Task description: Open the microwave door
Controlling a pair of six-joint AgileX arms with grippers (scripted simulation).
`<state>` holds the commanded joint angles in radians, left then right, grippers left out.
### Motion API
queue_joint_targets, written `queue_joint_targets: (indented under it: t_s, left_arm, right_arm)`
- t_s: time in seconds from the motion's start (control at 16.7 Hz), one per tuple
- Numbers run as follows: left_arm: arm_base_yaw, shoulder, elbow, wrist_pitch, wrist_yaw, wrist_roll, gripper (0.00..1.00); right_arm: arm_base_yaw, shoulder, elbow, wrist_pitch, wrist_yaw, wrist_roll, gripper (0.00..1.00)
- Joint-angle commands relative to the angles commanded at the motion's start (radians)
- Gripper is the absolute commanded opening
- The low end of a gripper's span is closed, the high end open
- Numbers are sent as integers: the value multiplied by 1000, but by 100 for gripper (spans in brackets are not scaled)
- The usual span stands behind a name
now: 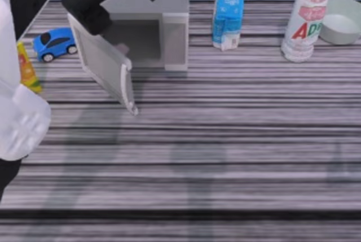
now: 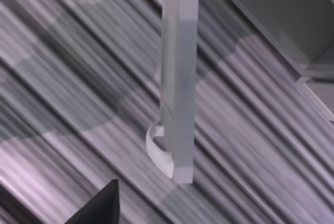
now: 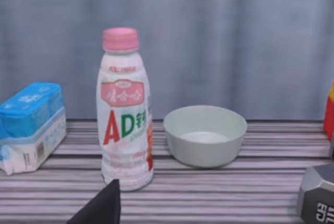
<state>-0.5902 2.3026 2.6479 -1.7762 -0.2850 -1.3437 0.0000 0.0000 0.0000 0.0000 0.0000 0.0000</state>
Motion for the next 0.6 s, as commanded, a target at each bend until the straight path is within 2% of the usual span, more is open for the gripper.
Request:
queue_joint_targets:
  t_s: [0.3, 0.6]
  left_arm:
    - [5, 7, -70, 14, -2, 11, 100]
    - [19, -33, -215, 114, -3, 25, 100]
  right_arm:
    - [0, 0, 0, 0, 0, 0, 100]
    - [0, 0, 0, 0, 0, 0, 100]
